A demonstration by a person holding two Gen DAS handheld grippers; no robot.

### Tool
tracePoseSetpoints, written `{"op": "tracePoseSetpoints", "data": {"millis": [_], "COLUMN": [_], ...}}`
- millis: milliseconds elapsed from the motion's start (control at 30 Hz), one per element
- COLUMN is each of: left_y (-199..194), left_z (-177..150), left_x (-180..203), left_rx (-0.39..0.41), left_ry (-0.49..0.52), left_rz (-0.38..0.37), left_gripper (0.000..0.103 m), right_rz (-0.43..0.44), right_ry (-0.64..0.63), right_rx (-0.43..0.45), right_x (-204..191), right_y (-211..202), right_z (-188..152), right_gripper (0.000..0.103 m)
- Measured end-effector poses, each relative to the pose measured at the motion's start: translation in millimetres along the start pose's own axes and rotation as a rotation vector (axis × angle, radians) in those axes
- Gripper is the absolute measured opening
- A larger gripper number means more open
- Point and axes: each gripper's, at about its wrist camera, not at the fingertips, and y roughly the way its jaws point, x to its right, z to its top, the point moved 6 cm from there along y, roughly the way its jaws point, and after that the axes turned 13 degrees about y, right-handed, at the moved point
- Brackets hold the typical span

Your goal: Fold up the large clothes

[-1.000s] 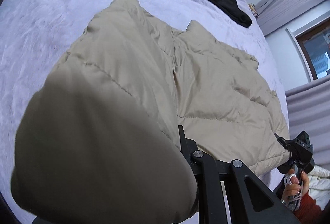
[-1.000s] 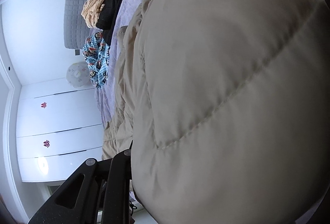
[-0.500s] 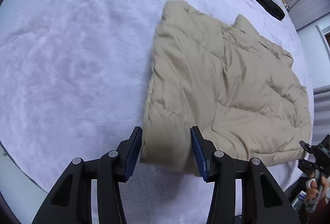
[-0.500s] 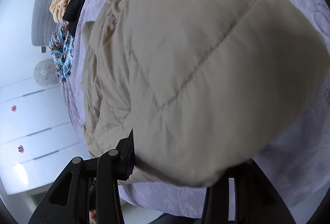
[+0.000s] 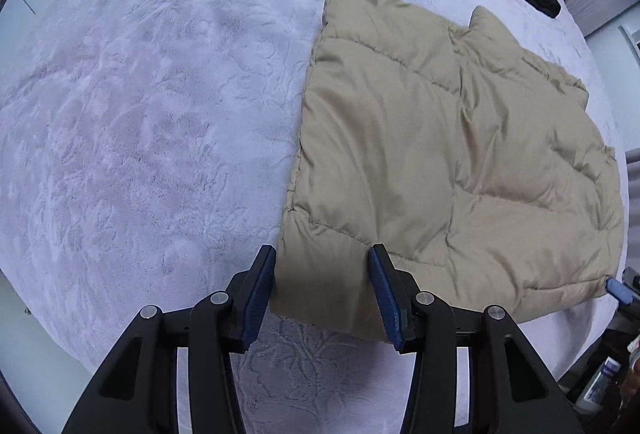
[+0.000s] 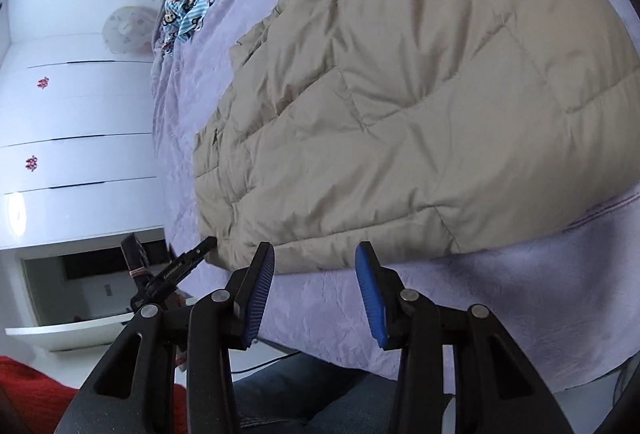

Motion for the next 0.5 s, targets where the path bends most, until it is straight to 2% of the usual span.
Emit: {"op": "tracePoseSetpoints", "data": {"millis": [67, 200, 333, 500], "left_y": [3.9, 3.6, -4.0, -15.9], "left_z": [-4.3, -6.7, -5.1, -1.5], "left_x": [0.1, -0.7, 0.1, 1.9], "left_rx": [-0.014, -0.035, -0.038, -0.031], "left_ry": [-0.005, 0.005, 0.03, 0.04], "left_rz": [-0.006, 0.004, 0.029, 0.032], "left_gripper": [0.05, 0.05, 0.05, 0.05], "right_rz": [-0.049, -0.136, -0.17, -0.195], "right_ry": [0.024, 0.087, 0.128, 0.113], "right_rx": [0.032, 0.044, 0.039, 0.037], "right_x": [-11.4, 13.1, 21.9, 10.3], "right_y": [10.9, 27.9, 35.5, 41.7], "right_z": [10.6, 20.5, 17.0, 10.7], "right_gripper": [0.046, 0.046, 0.046, 0.048]}}
